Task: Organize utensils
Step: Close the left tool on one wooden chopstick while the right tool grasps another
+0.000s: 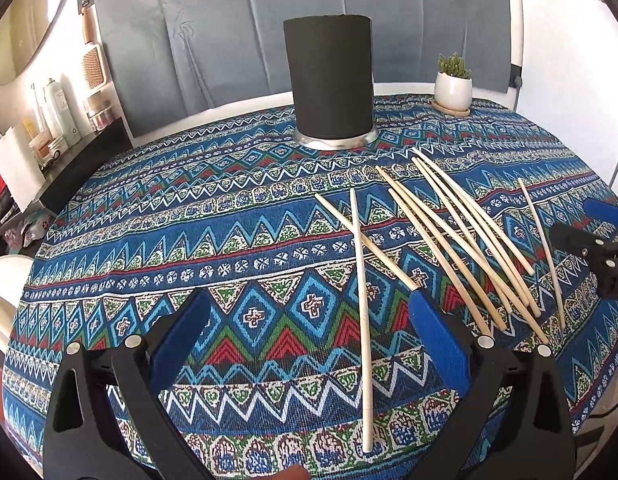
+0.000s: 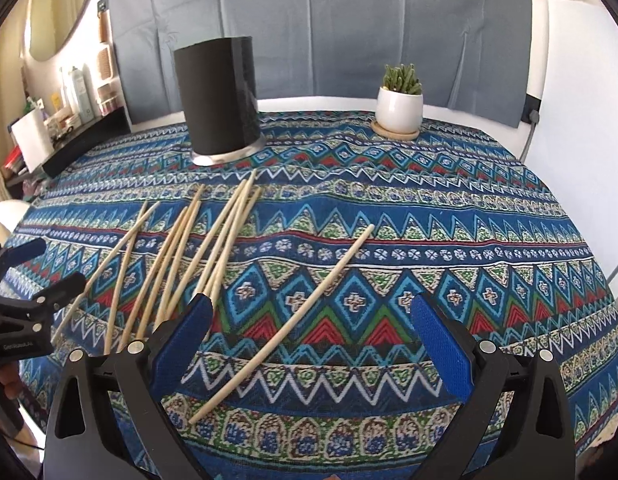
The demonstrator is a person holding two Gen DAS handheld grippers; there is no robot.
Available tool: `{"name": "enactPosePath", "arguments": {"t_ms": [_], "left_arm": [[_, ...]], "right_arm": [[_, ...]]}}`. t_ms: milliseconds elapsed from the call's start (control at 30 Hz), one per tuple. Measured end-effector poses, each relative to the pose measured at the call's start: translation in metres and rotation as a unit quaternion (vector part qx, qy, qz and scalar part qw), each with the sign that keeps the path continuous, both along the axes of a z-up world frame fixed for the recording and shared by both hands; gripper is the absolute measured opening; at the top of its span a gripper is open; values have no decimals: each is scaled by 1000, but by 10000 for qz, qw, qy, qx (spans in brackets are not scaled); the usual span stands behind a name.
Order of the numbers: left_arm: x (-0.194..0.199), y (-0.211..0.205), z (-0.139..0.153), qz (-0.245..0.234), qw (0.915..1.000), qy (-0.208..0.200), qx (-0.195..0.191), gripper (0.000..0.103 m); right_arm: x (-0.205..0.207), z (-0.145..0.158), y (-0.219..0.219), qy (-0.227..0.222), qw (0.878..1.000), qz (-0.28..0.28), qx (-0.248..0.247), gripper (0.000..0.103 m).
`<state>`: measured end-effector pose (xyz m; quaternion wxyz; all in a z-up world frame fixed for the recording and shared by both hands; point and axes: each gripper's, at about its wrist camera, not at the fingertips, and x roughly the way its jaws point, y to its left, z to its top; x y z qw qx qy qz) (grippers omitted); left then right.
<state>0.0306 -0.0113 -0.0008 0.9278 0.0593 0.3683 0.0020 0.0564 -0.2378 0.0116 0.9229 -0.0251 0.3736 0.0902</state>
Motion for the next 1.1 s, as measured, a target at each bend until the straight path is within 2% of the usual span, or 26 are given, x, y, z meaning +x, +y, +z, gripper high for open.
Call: {"name": "enactPosePath", "arguments": {"t_ms": [133,267,433,600,833,900,1000,1100], "left_arm": [[19,3,-3,-36,9991,412,35,97],[40,8,-9,-212,9950,944,-265,97],[56,14,-18,-323,9891,1383,-398,98],[61,14,-19,-355,9895,1353,-371,99],[57,28,-19,-809,9884,1222,-412,97],[55,32,-19,-989,9879,1144,-356,99],[58,38,-18,-1264,9837,1237,-326,99],[56,38,-19,-1343,9843,1108,-297,99]], "right_arm": [[21,-7,-4,397,9991,-66,-163,95],[40,-13,-5,795,9967,-25,-182,95],[59,-20,-8,1183,9923,-100,-338,95],[63,-21,-14,1304,9912,-97,-215,96],[64,-21,-17,1429,9891,249,-246,96],[63,-21,-18,1424,9892,241,-242,97],[62,-21,-18,1475,9886,180,-252,97],[66,-20,-16,1615,9863,154,-298,96]]}}
